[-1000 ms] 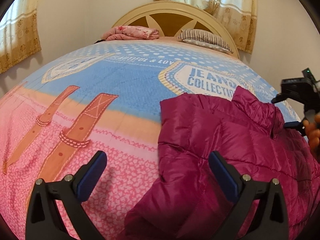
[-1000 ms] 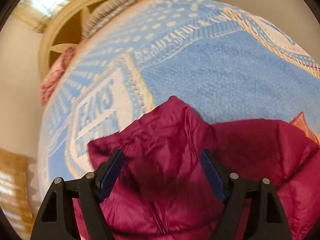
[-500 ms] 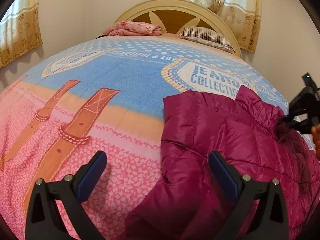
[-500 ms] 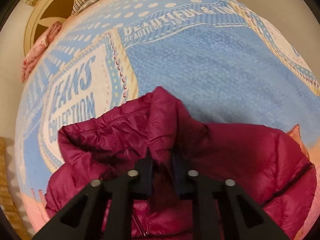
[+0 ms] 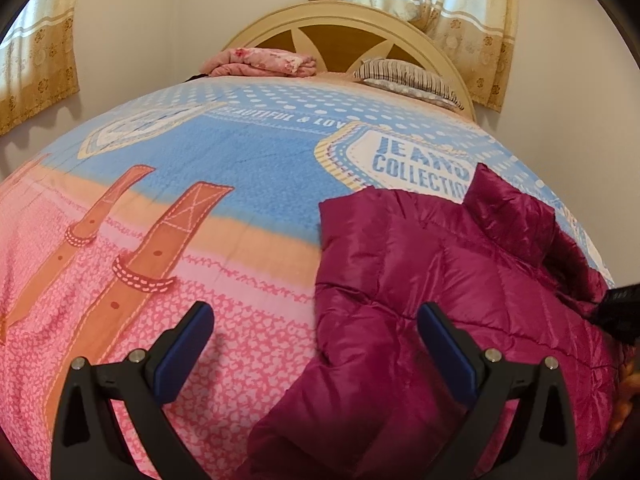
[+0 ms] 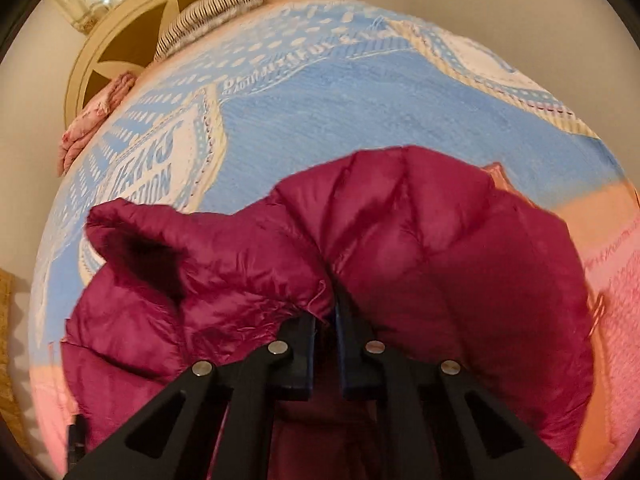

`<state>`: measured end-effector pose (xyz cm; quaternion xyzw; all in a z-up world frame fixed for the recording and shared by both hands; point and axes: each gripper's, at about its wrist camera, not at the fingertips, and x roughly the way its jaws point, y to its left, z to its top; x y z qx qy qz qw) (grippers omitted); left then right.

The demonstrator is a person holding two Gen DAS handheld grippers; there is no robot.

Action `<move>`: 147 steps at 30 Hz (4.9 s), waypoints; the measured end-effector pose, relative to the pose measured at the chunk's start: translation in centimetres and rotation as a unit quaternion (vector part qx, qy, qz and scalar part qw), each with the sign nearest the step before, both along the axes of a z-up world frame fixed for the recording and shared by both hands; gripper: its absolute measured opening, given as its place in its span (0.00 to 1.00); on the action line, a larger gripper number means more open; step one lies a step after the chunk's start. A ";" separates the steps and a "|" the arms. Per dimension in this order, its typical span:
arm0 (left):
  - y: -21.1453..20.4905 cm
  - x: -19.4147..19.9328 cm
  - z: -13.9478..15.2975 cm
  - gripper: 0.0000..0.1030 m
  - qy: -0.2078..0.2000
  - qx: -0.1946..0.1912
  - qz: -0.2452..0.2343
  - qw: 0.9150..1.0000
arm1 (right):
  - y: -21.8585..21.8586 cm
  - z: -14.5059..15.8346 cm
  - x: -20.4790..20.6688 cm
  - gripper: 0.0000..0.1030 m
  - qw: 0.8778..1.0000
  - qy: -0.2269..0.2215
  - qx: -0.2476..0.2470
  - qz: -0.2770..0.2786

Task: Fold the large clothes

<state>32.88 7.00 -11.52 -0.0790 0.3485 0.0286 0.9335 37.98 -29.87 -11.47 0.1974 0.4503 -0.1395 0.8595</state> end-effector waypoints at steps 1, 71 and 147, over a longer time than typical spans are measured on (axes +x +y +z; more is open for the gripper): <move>-0.2 -0.1 0.3 1.00 -0.003 0.004 -0.010 1.000 | 0.3 -0.4 -0.2 0.07 1.000 -0.018 -0.014 0.001; -8.5 5.3 -2.4 0.24 0.040 -0.153 -0.017 0.987 | -3.2 8.8 -1.0 0.09 0.985 -0.165 0.054 -0.014; -2.2 -1.0 3.2 0.84 0.057 -0.015 -0.143 0.988 | 2.0 8.6 -13.7 0.68 0.967 -0.170 -0.176 0.073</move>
